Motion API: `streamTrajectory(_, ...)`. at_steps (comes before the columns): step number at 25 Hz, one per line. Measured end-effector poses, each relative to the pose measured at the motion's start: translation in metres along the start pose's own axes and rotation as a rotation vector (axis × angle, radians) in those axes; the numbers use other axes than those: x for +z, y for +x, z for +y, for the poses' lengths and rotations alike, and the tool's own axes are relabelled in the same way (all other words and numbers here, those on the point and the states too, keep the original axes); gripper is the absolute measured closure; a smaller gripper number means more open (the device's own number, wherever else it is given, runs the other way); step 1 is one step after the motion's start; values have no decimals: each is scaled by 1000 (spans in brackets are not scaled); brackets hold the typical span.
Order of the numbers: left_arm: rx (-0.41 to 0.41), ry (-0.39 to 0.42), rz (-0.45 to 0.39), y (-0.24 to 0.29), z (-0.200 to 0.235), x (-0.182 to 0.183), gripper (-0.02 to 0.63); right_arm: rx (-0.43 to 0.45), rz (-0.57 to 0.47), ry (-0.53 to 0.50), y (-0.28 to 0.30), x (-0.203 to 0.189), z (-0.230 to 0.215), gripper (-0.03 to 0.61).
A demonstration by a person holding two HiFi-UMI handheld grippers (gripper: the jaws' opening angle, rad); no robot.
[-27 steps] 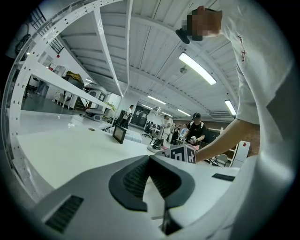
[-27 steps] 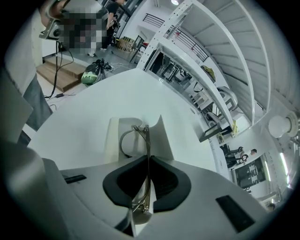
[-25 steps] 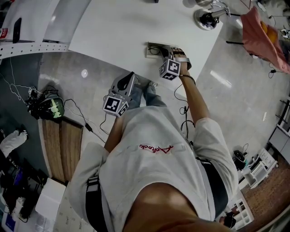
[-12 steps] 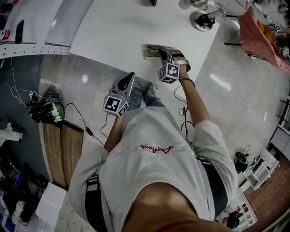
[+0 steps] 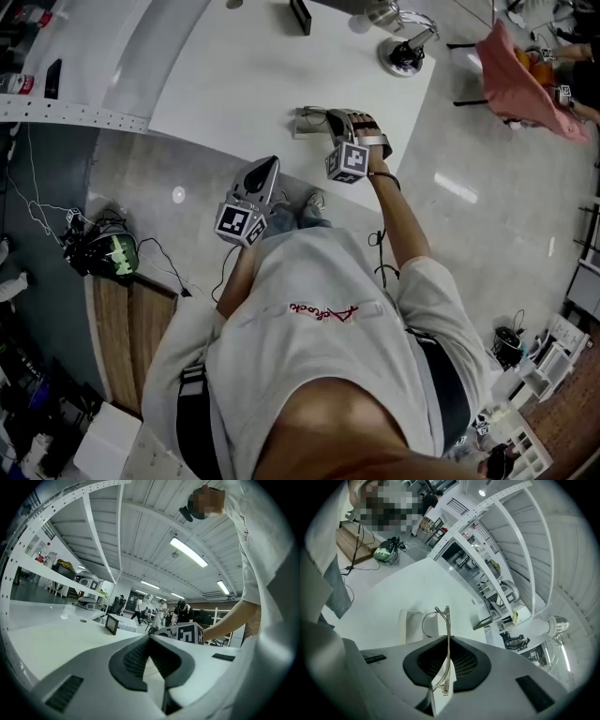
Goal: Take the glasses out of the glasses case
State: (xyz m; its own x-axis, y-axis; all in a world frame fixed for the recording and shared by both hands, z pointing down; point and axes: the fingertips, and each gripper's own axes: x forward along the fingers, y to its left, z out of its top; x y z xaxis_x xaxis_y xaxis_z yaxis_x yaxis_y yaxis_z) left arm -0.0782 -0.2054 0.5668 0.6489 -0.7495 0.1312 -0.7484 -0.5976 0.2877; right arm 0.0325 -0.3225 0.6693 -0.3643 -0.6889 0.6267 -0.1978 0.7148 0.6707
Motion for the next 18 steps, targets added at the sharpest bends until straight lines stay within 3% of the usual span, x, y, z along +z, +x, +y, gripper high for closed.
streamTrajectory(8, -29, 49, -44, 8, -12, 19, 615, -127, -66, 188, -30, 11, -43, 548)
streamTrajectory(14, -51, 92, -68, 18, -15, 37, 615, -201, -160, 474, -51, 20, -73, 548)
streamTrajectory(18, -63, 111, -73, 26, -16, 43, 615, -229, -248, 719, -63, 22, -90, 548)
